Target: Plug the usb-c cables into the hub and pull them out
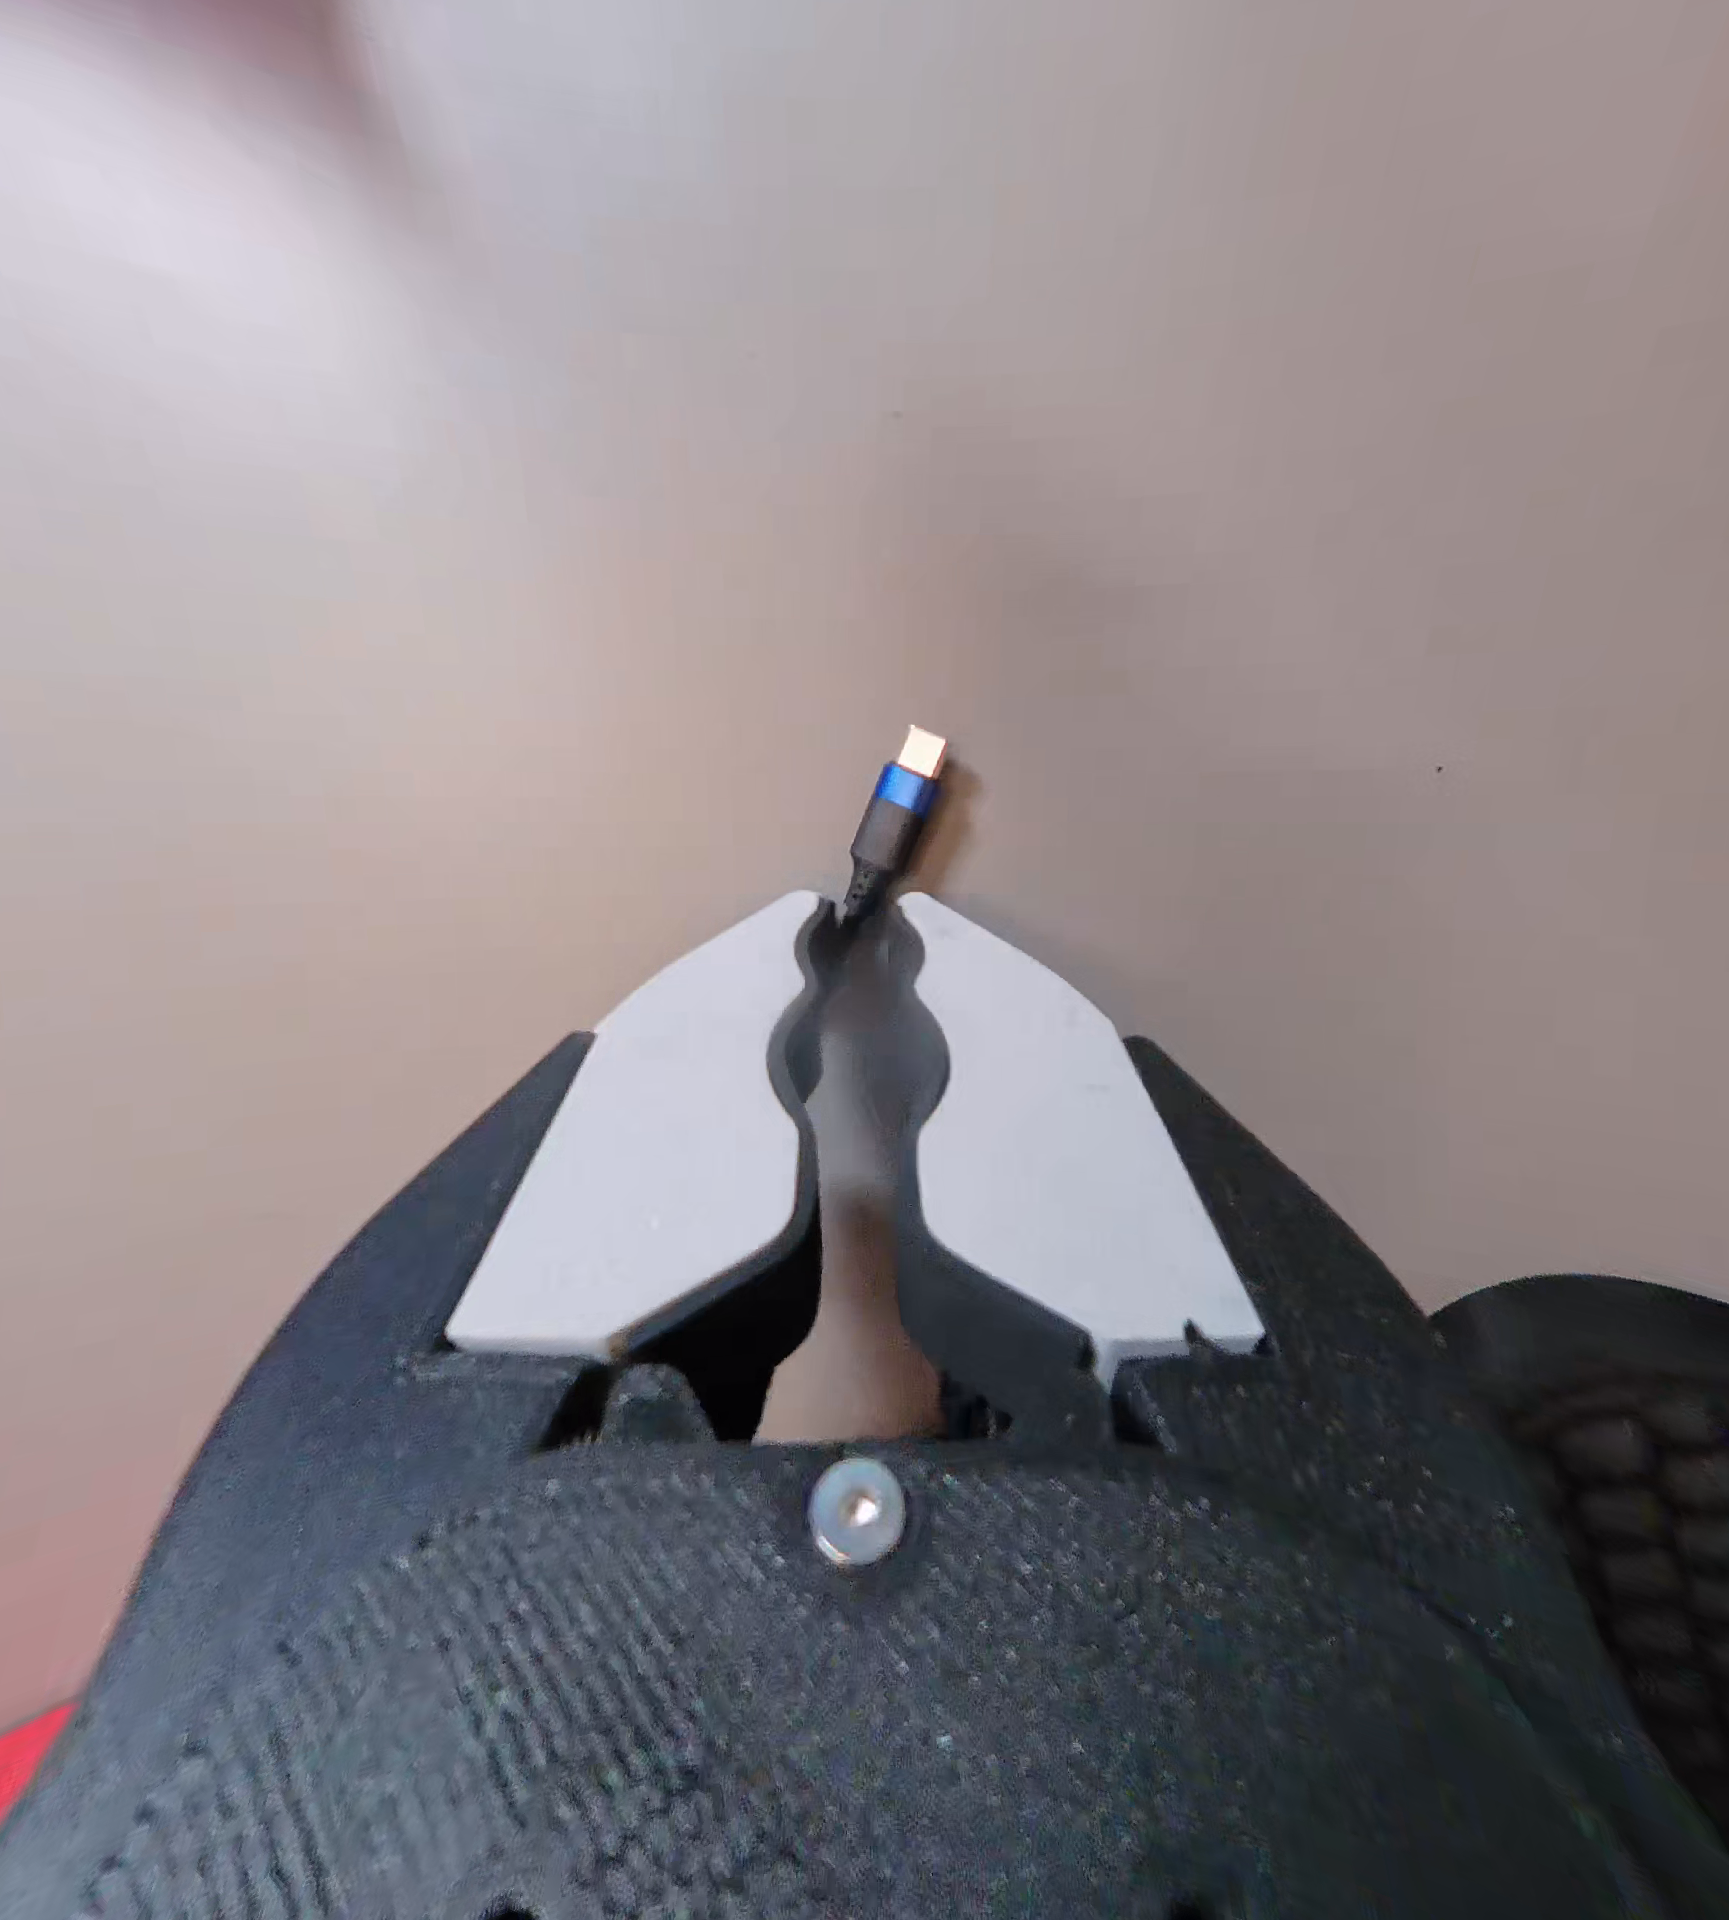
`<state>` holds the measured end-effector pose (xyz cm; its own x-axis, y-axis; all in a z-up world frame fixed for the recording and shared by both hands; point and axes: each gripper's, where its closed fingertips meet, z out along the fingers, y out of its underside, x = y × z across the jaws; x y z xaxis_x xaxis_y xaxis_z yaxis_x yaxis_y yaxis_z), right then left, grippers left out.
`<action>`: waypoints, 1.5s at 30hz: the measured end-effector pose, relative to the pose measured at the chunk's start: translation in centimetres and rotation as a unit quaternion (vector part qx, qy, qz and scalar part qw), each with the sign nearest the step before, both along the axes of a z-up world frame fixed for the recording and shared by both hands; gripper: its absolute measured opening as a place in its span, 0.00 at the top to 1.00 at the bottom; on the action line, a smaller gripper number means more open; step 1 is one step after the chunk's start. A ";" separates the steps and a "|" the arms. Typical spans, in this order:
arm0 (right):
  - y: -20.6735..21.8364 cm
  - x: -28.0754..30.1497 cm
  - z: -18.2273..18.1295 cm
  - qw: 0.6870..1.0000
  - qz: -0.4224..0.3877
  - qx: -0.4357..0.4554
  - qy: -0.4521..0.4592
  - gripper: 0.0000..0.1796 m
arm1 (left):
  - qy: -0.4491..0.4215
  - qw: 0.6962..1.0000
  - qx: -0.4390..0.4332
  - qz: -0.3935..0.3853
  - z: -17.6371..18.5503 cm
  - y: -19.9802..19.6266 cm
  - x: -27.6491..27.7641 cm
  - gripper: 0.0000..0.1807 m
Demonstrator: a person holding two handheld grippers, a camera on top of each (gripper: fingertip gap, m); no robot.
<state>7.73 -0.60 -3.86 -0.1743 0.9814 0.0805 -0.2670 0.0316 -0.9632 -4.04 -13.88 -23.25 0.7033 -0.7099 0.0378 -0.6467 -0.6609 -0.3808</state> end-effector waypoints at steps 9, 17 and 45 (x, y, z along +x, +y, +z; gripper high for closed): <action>-0.9 -0.8 -1.4 0.999 0.008 0.027 -0.025 0.95 | -0.044 0.999 0.007 -0.024 -0.1 0.1 -0.1 0.89; -1.8 -0.5 -1.8 0.998 0.040 0.048 -0.024 0.95 | -0.082 0.997 -0.009 0.002 0.1 0.2 1.4 0.96; -12.9 -3.1 -10.0 0.858 0.048 0.506 -0.074 0.95 | -0.141 0.981 -0.133 -0.010 10.1 -3.1 9.3 0.97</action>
